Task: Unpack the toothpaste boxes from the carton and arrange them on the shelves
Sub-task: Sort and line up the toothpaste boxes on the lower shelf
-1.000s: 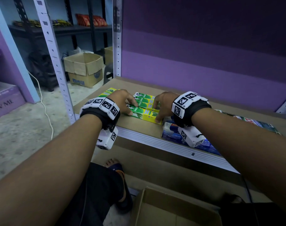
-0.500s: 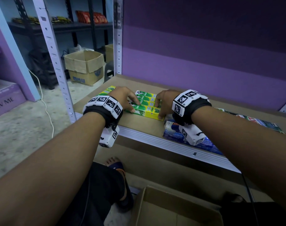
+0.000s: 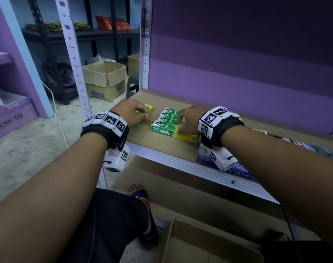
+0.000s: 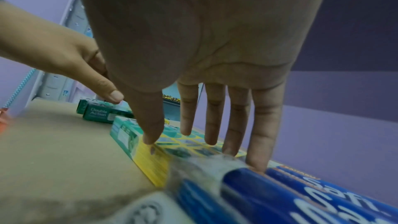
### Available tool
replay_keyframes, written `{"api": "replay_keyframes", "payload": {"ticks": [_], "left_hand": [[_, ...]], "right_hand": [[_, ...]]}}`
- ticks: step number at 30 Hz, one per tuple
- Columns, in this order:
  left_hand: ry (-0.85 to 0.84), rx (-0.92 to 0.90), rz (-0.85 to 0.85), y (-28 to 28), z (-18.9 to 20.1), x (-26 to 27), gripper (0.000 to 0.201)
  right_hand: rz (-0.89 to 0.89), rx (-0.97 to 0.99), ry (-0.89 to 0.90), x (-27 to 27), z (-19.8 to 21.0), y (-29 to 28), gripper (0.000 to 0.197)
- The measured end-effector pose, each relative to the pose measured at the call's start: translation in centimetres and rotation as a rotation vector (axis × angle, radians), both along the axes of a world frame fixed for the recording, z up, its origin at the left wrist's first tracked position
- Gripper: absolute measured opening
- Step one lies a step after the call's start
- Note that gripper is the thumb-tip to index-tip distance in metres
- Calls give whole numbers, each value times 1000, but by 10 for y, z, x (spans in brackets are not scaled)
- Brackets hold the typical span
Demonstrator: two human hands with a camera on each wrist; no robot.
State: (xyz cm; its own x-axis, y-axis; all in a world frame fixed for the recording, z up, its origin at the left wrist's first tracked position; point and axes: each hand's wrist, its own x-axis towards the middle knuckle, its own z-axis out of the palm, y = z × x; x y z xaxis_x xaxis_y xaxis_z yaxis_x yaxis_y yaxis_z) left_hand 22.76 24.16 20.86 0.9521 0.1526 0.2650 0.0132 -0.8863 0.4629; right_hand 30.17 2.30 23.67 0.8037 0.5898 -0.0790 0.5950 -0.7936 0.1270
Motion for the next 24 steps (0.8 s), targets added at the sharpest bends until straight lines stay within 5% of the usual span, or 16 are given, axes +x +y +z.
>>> {"api": "replay_keyframes", "payload": {"ticks": [13, 24], "left_hand": [[32, -97, 291, 44, -16, -19, 21], [96, -101, 315, 45, -10, -22, 24]], "right_hand": [[106, 102, 38, -18, -18, 79, 50], [254, -28, 42, -24, -19, 102, 56]]}}
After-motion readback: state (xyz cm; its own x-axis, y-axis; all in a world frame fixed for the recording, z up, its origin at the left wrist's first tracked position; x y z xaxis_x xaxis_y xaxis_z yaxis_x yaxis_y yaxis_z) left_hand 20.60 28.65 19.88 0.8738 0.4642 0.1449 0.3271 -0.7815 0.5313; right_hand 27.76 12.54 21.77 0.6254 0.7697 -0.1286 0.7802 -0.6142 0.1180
